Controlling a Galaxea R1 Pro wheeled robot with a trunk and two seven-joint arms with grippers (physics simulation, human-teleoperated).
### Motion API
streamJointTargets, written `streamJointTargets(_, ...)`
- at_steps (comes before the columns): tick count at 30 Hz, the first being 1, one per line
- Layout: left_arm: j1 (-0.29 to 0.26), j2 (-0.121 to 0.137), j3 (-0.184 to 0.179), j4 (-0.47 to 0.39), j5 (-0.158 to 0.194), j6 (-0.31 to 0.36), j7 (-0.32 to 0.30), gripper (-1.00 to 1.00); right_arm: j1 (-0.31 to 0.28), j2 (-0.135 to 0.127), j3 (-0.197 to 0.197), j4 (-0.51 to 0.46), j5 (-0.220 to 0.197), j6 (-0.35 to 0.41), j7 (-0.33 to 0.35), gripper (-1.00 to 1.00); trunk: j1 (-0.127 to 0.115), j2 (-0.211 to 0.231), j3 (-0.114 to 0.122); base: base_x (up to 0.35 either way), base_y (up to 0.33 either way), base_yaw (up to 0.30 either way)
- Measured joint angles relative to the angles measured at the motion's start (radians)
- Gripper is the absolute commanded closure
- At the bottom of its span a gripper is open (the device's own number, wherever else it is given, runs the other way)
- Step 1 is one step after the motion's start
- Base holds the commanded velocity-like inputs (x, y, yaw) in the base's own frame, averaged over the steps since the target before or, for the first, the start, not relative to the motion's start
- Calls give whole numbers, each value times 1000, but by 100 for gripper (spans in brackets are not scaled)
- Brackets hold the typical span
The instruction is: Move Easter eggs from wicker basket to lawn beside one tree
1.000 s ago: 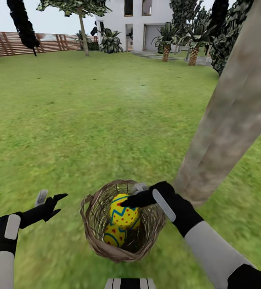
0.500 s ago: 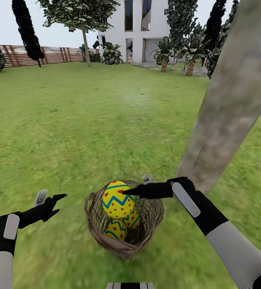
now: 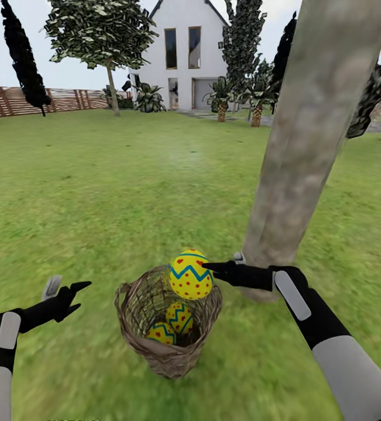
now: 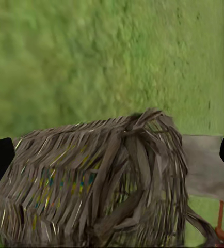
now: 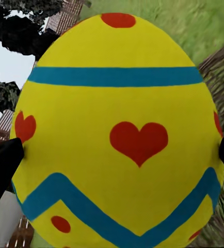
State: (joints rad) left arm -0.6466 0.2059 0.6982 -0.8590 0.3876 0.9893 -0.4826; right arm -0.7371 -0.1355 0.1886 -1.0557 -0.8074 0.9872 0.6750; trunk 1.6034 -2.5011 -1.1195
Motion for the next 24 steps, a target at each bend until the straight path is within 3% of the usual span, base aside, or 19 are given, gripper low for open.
streamJointTargets(2,0,1,11,-4,1,2,0,-100,29,1,-2,5,-2,0,0,100,-1,0,10,-111,0,-211)
streamJointTargets(4,0,3,58,-8,4,5,-24,-100,55,0,-3,7,-2,0,0,100,-2,1,20,-25,0,-211)
streamJointTargets(5,0,10,98,-7,5,6,-70,-100,64,0,-4,7,-2,0,0,100,-2,1,21,-9,0,-211)
streamJointTargets(6,1,21,140,-4,6,8,-140,-100,72,0,-4,8,-2,0,0,100,-2,1,23,-4,0,-211)
streamJointTargets(8,28,39,200,-1,3,11,-380,-100,96,-7,-4,12,0,0,0,100,-2,1,25,-1,0,-211)
streamJointTargets(9,47,41,208,-6,1,11,-508,-100,104,-21,-4,16,0,0,1,100,-2,1,26,0,0,-211)
streamJointTargets(12,84,41,212,-9,-5,5,-791,-100,113,-53,-5,29,-2,0,48,100,-2,1,29,0,0,-212)
streamJointTargets(14,98,40,212,-10,-6,-2,-912,-100,114,-96,-6,51,0,-1,114,100,-2,1,32,0,0,-212)
streamJointTargets(16,101,39,210,-10,-7,-4,-939,-100,114,-117,-21,85,1,-1,141,100,-2,1,34,0,0,-212)
streamJointTargets(19,102,33,204,-10,-6,-4,-947,-100,114,-125,-135,108,5,0,159,100,-2,1,38,0,-2,-212)
streamJointTargets(21,102,30,200,-10,-6,-4,-948,-100,114,-155,-161,118,6,-1,162,100,-2,1,40,0,-136,-212)
streamJointTargets(22,102,30,184,-10,-6,-4,-948,-100,114,-171,-165,135,7,-2,163,100,-2,1,41,0,-284,-212)
streamJointTargets(24,102,29,111,-11,-5,-6,-947,-100,113,-197,-185,179,6,-5,163,100,-2,1,43,0,-321,-207)
